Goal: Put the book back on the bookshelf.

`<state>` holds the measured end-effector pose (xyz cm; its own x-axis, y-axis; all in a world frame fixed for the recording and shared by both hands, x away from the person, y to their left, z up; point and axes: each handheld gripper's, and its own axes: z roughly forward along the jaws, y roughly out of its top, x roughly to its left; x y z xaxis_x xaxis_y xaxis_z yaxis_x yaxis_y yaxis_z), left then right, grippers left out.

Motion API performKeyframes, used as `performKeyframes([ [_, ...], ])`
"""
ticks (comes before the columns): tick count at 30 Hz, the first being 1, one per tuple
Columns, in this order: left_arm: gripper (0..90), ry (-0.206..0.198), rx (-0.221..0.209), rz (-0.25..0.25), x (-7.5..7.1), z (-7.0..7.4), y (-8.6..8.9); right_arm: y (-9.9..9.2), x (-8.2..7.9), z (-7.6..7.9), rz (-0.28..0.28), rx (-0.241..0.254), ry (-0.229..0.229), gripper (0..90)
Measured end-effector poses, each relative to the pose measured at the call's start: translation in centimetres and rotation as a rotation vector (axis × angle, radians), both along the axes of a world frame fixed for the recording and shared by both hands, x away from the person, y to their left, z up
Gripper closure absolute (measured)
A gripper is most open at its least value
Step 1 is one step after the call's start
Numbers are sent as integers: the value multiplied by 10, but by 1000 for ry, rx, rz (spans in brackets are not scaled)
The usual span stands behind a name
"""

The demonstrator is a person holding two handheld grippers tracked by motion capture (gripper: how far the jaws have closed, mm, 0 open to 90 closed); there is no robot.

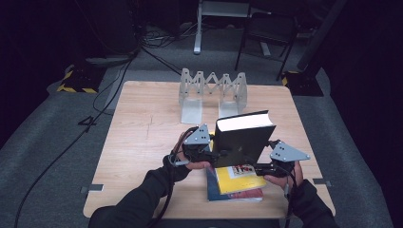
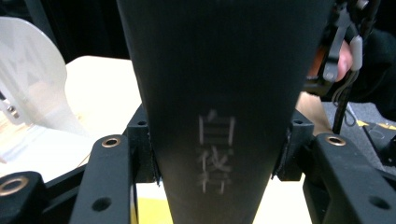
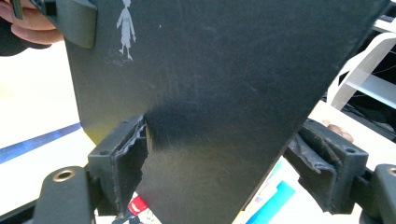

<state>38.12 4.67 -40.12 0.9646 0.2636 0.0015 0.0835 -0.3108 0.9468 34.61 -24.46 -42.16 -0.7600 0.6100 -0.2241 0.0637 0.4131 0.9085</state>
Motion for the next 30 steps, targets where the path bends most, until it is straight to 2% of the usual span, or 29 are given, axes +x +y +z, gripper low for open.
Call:
performKeyframes([
  [17,467,-35,-41,-7,-2,19,-12,2,-3,0,3,-14,-9,224],
  [30,487,-67,-35,4,-5,31,-19,2,-3,1,-1,-17,-8,227],
])
